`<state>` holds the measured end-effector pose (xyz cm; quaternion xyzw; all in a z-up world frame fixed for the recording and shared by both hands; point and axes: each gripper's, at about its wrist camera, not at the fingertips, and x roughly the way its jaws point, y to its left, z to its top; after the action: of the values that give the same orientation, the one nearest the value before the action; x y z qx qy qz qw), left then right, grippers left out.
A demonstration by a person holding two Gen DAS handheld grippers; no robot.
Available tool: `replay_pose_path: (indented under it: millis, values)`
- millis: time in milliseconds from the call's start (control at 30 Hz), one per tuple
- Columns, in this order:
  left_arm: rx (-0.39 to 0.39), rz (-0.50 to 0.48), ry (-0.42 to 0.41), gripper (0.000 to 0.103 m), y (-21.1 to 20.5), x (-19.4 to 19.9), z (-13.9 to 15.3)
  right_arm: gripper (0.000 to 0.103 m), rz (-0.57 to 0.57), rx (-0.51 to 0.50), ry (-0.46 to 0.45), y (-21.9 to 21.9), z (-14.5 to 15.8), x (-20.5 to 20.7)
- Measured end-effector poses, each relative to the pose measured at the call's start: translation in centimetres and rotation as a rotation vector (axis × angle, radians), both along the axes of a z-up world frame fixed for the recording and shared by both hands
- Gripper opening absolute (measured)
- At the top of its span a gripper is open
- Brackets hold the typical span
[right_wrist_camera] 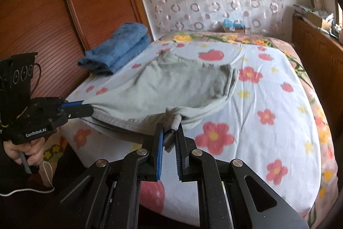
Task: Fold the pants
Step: 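Lower the held hem onto the pants with both grippers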
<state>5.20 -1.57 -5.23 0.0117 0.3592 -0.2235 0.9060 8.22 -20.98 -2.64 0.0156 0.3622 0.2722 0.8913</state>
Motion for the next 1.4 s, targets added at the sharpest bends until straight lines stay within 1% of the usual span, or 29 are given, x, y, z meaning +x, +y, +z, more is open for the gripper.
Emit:
replay_pose_path:
  millis: [267,533,633,833,1000,1400]
  values:
    - [0.004,-0.003,0.024,0.005,-0.4,-0.5,-1.2,0.008,-0.011,0.014,0.047,-0.6,-2.0,-0.9]
    - [-0.008,-0.003,0.04,0.005,-0.1,-0.4,-1.8,0.008,-0.013,0.01,0.048,-0.5,-2.2,-1.1]
    - [-0.013,-0.006,0.034,0.005,-0.1,-0.5,-1.6,0.008,-0.01,0.01,0.045,-0.6,-2.2,-1.2]
    - [-0.039,-0.023,0.004,0.005,0.1,-1.5,-0.1,0.008,-0.009,0.033,0.034,-1.2,-1.2,-2.0]
    - [-0.055,-0.042,-0.026,0.005,0.1,-2.5,1.3,0.008,-0.005,0.042,0.012,-1.7,0.4,-2.6]
    - [-0.073,-0.071,-0.069,0.005,0.2,-4.0,3.4,0.008,0.002,0.068,-0.027,-2.6,2.6,-4.6]
